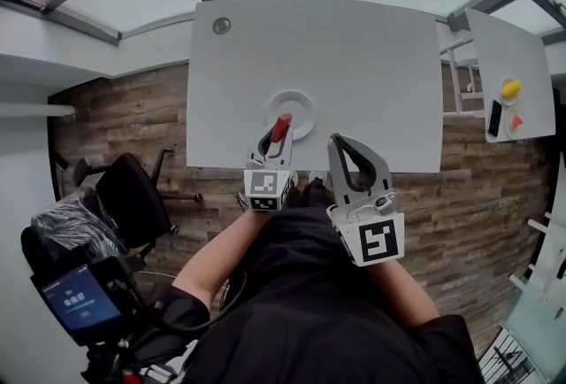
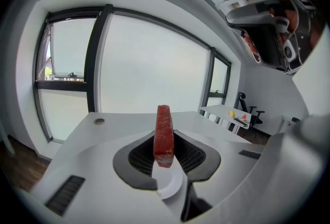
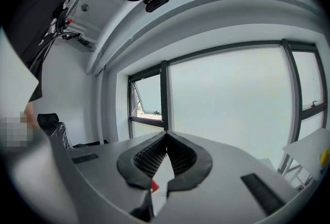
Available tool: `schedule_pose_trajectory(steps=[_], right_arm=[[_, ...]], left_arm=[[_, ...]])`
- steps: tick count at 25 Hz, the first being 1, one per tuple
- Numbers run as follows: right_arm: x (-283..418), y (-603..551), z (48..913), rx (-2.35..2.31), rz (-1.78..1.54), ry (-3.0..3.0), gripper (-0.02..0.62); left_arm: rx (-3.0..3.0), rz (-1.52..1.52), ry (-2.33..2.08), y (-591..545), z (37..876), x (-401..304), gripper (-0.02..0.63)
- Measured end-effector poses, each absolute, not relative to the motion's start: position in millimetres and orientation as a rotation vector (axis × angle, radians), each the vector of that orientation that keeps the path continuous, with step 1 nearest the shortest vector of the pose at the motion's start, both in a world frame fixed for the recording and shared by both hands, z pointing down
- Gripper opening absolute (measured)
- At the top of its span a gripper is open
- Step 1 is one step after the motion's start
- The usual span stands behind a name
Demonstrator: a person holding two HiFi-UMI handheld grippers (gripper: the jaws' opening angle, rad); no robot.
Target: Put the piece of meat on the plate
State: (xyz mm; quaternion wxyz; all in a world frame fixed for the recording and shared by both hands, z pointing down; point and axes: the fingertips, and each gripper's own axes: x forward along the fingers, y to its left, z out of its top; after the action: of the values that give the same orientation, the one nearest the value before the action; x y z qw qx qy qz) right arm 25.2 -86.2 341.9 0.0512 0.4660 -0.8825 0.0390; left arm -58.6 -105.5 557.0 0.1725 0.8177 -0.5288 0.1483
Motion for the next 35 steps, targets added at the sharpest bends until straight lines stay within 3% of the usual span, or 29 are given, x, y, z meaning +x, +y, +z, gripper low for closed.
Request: schedule_pose_trajectory(steps=[35], right_arm=[[26.0, -61.8, 340.3, 1.489, 0.088, -2.596, 0.005]], left_arm=[[2.286, 0.628, -1.367, -103.9, 640.1, -57.2, 0.095]])
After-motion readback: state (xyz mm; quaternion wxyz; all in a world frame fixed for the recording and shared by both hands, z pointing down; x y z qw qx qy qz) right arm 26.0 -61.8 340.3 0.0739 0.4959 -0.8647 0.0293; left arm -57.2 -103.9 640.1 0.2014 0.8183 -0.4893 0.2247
